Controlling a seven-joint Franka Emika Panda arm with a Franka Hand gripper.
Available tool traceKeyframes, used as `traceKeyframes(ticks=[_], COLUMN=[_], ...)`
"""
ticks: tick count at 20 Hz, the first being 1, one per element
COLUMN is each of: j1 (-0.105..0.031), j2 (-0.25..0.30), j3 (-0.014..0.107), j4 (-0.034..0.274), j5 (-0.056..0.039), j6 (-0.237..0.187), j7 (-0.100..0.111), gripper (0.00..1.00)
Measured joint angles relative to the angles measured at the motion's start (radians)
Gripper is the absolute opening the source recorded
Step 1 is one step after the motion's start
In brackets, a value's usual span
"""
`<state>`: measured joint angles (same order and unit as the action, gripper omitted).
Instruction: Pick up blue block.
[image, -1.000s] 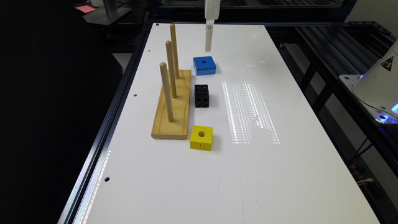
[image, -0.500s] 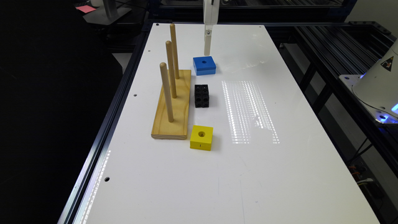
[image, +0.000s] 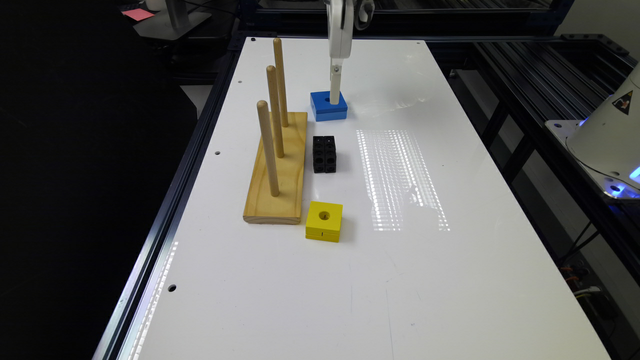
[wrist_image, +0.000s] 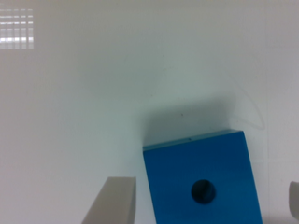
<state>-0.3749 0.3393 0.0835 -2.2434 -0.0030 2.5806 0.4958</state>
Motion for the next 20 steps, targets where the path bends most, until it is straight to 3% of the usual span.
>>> traceKeyframes(ticks=[4,10,16,20], j1=[0.000,0.001,0.004,0.004], j2=[0.018,0.089,0.101,0.102], j3=[0.000,0.001,0.012,0.014], j4=[-0.001,0.003,0.032,0.036], j5=[-0.0001,-0.0017,-0.0017,-0.0017], j6=[0.012,0.089,0.092,0.092], j7=[0.000,0.000,0.005,0.006], gripper=[1.00,1.00,1.00,1.00])
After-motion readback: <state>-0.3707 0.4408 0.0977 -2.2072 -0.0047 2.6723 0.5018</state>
